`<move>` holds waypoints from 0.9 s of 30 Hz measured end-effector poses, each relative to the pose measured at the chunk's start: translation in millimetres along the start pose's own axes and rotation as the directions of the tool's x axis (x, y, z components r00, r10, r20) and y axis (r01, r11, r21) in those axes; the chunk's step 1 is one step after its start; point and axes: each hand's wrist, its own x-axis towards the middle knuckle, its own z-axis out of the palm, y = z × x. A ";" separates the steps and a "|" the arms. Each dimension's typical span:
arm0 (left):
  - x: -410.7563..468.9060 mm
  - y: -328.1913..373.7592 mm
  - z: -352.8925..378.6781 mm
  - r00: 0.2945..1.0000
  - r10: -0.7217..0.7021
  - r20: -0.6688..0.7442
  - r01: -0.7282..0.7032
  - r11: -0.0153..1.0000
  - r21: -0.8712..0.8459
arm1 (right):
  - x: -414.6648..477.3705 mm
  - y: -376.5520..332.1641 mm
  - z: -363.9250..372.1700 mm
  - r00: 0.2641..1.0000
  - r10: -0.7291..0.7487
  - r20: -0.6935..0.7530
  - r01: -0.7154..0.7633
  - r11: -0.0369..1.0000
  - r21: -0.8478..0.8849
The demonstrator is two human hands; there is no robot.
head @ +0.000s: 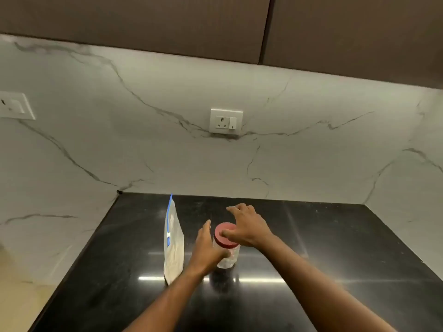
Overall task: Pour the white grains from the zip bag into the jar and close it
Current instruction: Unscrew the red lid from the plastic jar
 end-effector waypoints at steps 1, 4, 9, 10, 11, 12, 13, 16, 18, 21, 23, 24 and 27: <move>9.1 -5.8 3.2 1.000 0.001 0.011 -0.001 1.000 -0.006 | 5.6 0.8 5.1 0.999 0.022 0.028 -0.021 1.000 -0.022; 28.3 -25.5 10.6 0.997 -0.013 0.073 0.013 1.000 -0.006 | 14.7 1.4 17.7 0.989 0.111 0.095 -0.102 0.990 -0.094; 45.6 -54.6 18.4 0.999 0.048 0.023 -0.047 0.998 -0.049 | 25.5 -3.4 27.8 0.980 0.157 0.120 -0.134 0.974 -0.181; 46.7 -55.1 16.9 0.998 0.063 0.015 -0.063 0.998 -0.031 | 27.7 -3.3 27.6 0.980 0.158 0.119 -0.132 0.971 -0.198; 47.7 -55.3 15.9 0.997 0.078 0.014 -0.078 0.997 0.000 | 30.1 -3.8 27.4 0.980 0.160 0.122 -0.132 0.970 -0.205; 48.3 -55.1 15.3 0.996 0.086 0.015 -0.086 0.996 0.034 | 32.4 -4.2 27.6 0.979 0.160 0.130 -0.132 0.970 -0.205; 49.4 -55.3 15.3 0.996 0.091 0.018 -0.092 0.995 0.049 | 34.5 -4.6 27.0 0.977 0.163 0.136 -0.134 0.970 -0.203; 50.6 -55.3 13.3 0.994 0.105 0.018 -0.106 0.993 0.047 | 40.7 -3.5 27.0 0.973 0.169 0.159 -0.136 0.971 -0.197; 52.2 -56.0 13.7 0.993 0.119 0.018 -0.120 0.991 0.065 | 45.0 -1.5 27.4 0.972 0.158 0.173 -0.125 0.974 -0.187; 51.4 -53.9 13.8 0.993 0.115 -0.007 -0.114 0.990 0.084 | 48.8 1.8 27.5 0.974 0.128 0.187 -0.097 0.981 -0.165; 50.1 -52.2 14.1 0.993 0.114 -0.023 -0.111 0.989 0.093 | 51.5 4.1 26.8 0.974 0.110 0.199 -0.081 0.986 -0.149; 49.6 -51.4 14.1 0.994 0.110 -0.026 -0.107 0.990 0.095 | 52.9 4.5 25.5 0.971 0.098 0.219 -0.069 0.988 -0.139; 49.7 -49.9 13.9 0.994 0.104 -0.025 -0.101 0.989 0.108 | 59.9 7.8 20.6 0.961 0.023 0.275 0.010 0.993 -0.120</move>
